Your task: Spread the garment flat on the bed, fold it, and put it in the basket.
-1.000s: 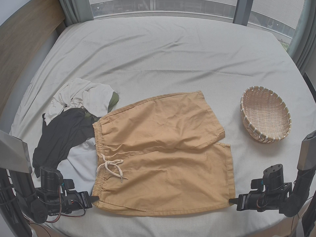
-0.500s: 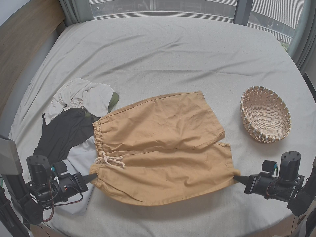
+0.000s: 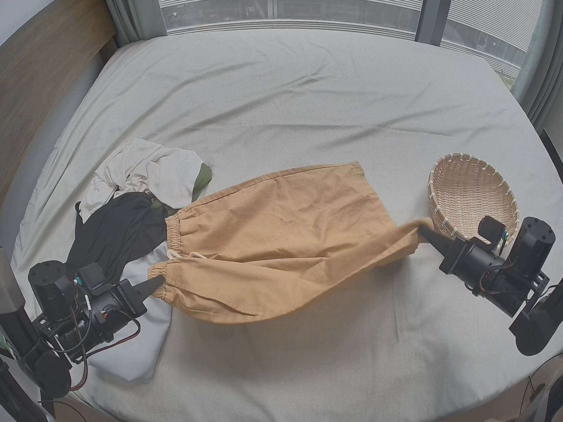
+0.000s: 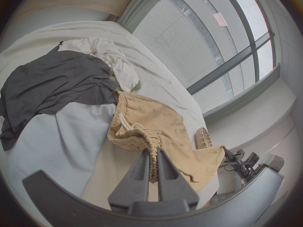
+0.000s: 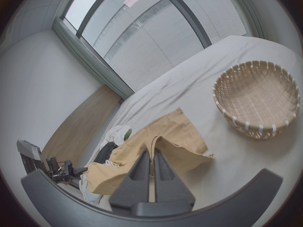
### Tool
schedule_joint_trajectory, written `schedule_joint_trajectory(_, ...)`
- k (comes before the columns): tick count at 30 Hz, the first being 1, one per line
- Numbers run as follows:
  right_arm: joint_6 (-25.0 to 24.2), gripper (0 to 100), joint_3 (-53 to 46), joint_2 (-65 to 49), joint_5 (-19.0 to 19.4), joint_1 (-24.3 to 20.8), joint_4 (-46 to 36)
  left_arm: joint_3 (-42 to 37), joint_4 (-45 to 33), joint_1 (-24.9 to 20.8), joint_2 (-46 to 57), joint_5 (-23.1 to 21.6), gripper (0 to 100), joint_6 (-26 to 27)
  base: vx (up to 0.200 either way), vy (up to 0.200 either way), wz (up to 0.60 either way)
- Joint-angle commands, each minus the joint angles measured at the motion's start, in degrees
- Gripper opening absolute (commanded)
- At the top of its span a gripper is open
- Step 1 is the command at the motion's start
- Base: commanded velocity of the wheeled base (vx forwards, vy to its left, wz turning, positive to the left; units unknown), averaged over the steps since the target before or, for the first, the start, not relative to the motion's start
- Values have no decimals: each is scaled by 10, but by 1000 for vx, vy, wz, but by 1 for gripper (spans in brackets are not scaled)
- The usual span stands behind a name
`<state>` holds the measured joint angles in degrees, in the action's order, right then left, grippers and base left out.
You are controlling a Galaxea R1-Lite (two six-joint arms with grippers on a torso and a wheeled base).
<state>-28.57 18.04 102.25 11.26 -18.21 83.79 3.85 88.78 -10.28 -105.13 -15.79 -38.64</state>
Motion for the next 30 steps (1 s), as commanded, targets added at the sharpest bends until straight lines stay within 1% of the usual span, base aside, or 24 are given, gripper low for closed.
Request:
schedule_joint_trajectory(1,-1,0,40,21,1,1,5,11,0,0,4,7,0,-21,0,0,0)
schedule_joint_trajectory(2,-1,0,40,21,1,1,5,11,0,0,4,7,0,-21,0,0,0)
schedule_joint_trajectory(8,-3,0,70,39,0,5,1,30,0,0,5,15,0,-72,0,0,0)
schedule_joint_trajectory(16,-11,0,98,71,1,12,7,44,0,-3,3,19,0,-124,0,0,0)
schedule_joint_trajectory(25,-20,0,152,84,1,12,-1,50,-1,2,-5,19,0,-126,0,0,0)
schedule_joint_trajectory(30,-21,0,182,103,1,12,-2,58,-1,24,-13,19,0,-126,0,0,0)
